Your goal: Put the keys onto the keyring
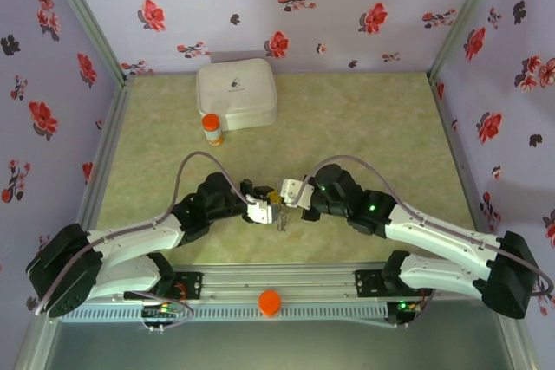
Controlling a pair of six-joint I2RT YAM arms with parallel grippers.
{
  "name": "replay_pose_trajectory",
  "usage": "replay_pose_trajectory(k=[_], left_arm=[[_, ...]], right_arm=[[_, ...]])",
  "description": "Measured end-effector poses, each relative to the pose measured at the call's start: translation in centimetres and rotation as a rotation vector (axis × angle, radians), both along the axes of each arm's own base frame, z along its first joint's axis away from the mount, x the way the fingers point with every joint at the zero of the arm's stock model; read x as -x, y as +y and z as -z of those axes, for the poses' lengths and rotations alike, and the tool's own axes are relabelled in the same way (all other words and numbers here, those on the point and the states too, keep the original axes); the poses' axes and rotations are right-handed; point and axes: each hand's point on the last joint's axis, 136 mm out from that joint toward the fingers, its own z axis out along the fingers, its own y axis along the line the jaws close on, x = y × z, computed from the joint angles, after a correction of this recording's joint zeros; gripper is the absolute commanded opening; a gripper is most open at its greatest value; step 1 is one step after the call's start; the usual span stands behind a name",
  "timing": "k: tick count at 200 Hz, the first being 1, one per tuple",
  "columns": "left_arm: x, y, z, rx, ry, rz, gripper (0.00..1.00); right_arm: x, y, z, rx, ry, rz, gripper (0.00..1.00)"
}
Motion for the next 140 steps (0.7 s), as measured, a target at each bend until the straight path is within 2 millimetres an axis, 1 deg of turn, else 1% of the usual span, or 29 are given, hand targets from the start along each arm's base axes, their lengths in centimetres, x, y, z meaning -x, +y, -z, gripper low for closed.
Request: replay_pose_trajectory(k=[39,66,79,98,107,119,140], left_arm=[[-0.4,0.0,-0.7,0.014,-0.04,-0.013,0.0],[-0.4,-0.1,-0.8,0.02,-0.037,-0.013,0.0],[-0.4,-0.1,-0.8,0.027,-0.024,-0.013,0.0],[0.0,-0.4,-1.4,0.062,-0.007,0.006,0.0],[0.1,-0.5,-1.7,0.084,0.003,0.012,0.0],[0.2,-0.7,-1.7,0.107,0.029,0.013,0.0],[0.2,-1.2,-1.1,0.162,0.108,0.011,0.0]], right_arm=[[-1.0,-0.4,-0.4,-0.074,0.088,0.073,0.0],[-1.2,-0.5,-0.5,-0.104,0.138,0.087,0.09],[-1.3,-0.5,-0.4,-0.11,0.159,0.094,0.16],[-2.0,-0.8,-0.1,-0.11,0.183,0.128,0.23],[-2.1,-0.8,0.0,-0.112,0.195,0.136,0.27],[-2.3,-1.0,0.0,-0.115,0.205,0.149,0.34],[-2.7,-1.5,-0.1,-0.116,0.218,0.181,0.37]])
